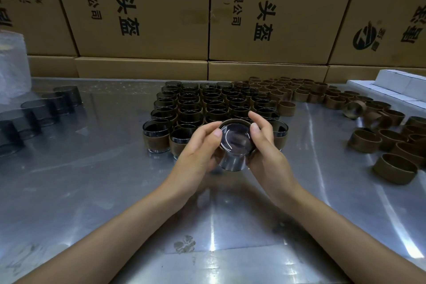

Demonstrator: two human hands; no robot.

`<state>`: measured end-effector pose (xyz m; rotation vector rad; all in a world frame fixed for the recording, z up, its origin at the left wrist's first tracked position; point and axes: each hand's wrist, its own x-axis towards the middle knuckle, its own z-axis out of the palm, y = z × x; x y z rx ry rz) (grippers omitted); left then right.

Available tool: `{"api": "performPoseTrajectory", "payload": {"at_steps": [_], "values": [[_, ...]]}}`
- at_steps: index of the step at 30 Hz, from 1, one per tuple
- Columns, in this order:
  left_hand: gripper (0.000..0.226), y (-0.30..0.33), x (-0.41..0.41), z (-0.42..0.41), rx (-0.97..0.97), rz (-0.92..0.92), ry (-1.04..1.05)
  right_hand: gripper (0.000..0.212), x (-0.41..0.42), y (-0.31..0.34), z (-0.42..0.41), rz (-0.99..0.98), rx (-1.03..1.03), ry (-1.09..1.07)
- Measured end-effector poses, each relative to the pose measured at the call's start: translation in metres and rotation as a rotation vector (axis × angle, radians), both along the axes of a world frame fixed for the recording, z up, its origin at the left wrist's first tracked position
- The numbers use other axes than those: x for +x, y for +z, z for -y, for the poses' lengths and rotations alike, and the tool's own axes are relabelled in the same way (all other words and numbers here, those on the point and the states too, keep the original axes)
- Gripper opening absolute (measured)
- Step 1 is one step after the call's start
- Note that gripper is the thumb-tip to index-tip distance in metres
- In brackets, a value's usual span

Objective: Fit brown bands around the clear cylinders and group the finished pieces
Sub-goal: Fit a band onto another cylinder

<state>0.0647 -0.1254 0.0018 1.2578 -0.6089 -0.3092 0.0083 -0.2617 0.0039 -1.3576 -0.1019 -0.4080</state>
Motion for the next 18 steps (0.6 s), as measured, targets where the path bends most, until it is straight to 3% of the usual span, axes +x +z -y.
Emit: {"api": "performPoseTrajectory", "payload": {"at_steps": [3, 6, 8, 10, 13, 18], "values": [[0.047, 0.008, 0.001, -0.003, -0.039, 0.033, 0.032, 0.06, -0.004, 0.01, 0.005, -0.127, 0.025, 0.116], [0.048, 0.013, 0.005, -0.009, -0.08, 0.032, 0.037, 0.036, -0.007, 0.014, 0.011, -0.291, 0.017, 0.299], [0.054, 0.013, 0.009, -0.014, -0.098, -0.021, -0.015, 0.033, -0.007, 0.011, 0.016, -0.308, 0.06, 0.36], [0.059, 0.015, 0.013, -0.019, -0.043, -0.078, -0.106, 0.044, -0.006, 0.009, 0.019, -0.255, 0.113, 0.407], [0.045, 0.017, 0.014, -0.026, 0.139, -0.03, -0.258, 0.058, -0.006, 0.011, 0.024, -0.154, 0.096, 0.466], [0.065, 0.014, 0.009, -0.029, 0.048, -0.019, -0.412, 0.08, -0.01, 0.015, 0.024, -0.082, 0.051, 0.616]]}}
